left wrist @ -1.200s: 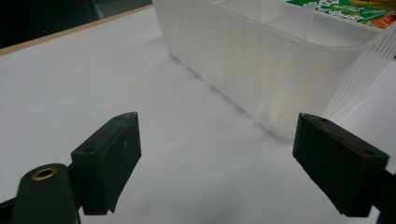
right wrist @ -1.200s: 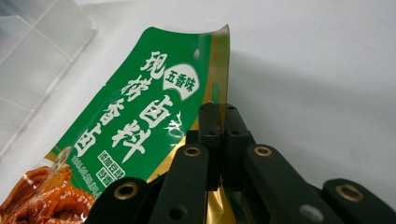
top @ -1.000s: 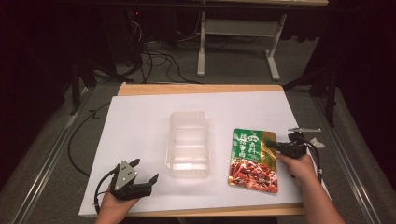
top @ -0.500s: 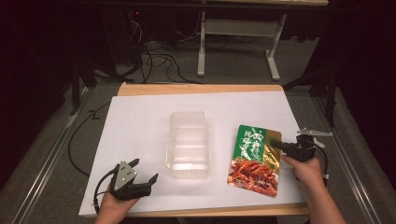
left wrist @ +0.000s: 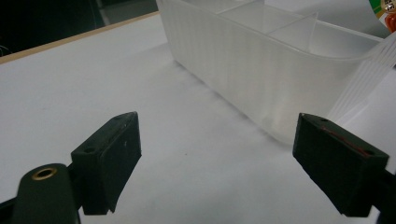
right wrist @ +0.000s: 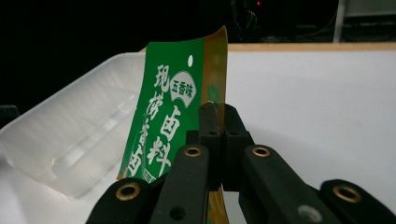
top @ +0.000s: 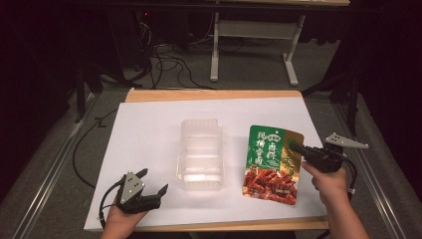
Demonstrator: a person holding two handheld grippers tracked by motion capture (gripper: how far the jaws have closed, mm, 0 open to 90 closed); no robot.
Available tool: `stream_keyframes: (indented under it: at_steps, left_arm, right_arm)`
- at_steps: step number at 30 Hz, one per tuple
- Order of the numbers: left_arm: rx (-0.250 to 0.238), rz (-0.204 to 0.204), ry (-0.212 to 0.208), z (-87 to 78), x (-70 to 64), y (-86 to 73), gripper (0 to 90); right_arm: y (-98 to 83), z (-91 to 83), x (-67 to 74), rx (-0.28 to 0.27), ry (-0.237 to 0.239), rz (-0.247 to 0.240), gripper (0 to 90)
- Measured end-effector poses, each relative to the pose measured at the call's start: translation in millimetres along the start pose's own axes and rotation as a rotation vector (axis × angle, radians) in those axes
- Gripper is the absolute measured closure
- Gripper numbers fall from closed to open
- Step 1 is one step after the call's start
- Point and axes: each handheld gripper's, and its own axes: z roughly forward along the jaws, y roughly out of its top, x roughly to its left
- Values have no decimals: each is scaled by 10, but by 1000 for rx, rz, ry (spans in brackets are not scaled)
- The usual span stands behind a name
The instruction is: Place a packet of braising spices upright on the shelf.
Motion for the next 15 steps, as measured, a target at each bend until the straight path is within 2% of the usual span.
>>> stream_keyframes:
  at_steps: [5, 15]
  left_arm:
    - [-4, 0, 0, -7, 1, 4, 158]
    - [-7, -1, 1, -9, 3, 5, 158]
  right_arm:
    - [53, -71, 89, -44, -2, -31, 900]
    - [100, -204, 140, -133, -25, -48, 900]
